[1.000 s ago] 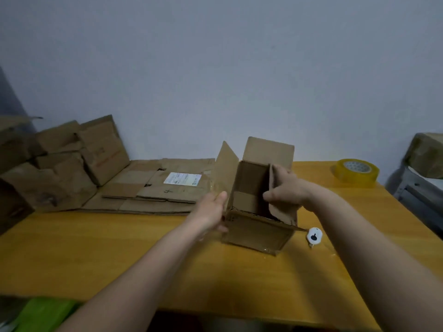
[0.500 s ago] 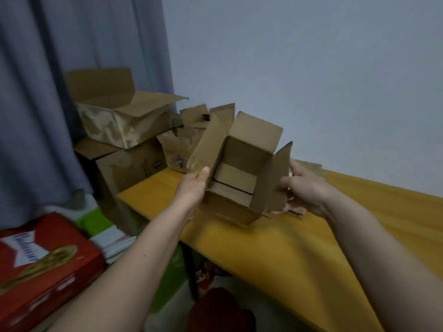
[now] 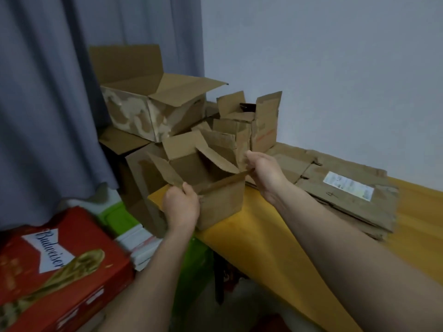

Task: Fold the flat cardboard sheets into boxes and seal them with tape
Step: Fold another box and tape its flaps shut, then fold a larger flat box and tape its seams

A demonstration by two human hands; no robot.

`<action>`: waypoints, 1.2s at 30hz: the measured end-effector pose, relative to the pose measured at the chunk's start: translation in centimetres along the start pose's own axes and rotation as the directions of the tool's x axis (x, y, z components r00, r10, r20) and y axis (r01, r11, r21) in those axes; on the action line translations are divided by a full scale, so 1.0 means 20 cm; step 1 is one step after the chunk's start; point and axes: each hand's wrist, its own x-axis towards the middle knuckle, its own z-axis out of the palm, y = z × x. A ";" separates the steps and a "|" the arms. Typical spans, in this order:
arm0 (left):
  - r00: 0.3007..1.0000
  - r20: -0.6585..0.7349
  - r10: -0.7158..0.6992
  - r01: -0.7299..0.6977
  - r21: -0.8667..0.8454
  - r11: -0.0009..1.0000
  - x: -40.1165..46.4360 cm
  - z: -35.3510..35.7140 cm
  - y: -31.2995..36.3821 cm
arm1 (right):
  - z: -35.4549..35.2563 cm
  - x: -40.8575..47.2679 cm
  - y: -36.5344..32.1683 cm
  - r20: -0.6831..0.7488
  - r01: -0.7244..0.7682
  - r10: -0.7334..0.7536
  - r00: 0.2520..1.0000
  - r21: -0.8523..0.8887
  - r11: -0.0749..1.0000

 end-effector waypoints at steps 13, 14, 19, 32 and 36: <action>0.984 0.151 0.094 -0.041 -0.323 0.946 -0.14 0.45 0.07 | -0.14 0.26 0.23 -0.089 -0.014 -0.017 0.996 -0.342 0.940; 0.978 0.173 0.119 -0.061 -0.305 0.950 -0.21 0.48 0.04 | -0.22 0.25 0.28 -0.134 -0.007 -0.060 0.989 -0.454 0.891; 0.782 0.521 0.341 -0.206 -0.301 0.931 -0.43 0.71 0.04 | -0.81 0.16 0.47 -0.350 -0.199 -0.268 0.898 -0.864 0.463; 0.165 0.955 0.246 0.154 -0.272 0.950 -0.78 1.16 0.51 | -1.57 -0.11 0.36 -0.309 -0.316 -0.226 0.924 -0.949 0.004; 0.165 0.963 0.213 0.269 -0.252 0.930 -0.92 1.13 0.62 | -1.66 -0.35 0.31 -0.302 -0.302 -0.297 0.906 -0.952 0.046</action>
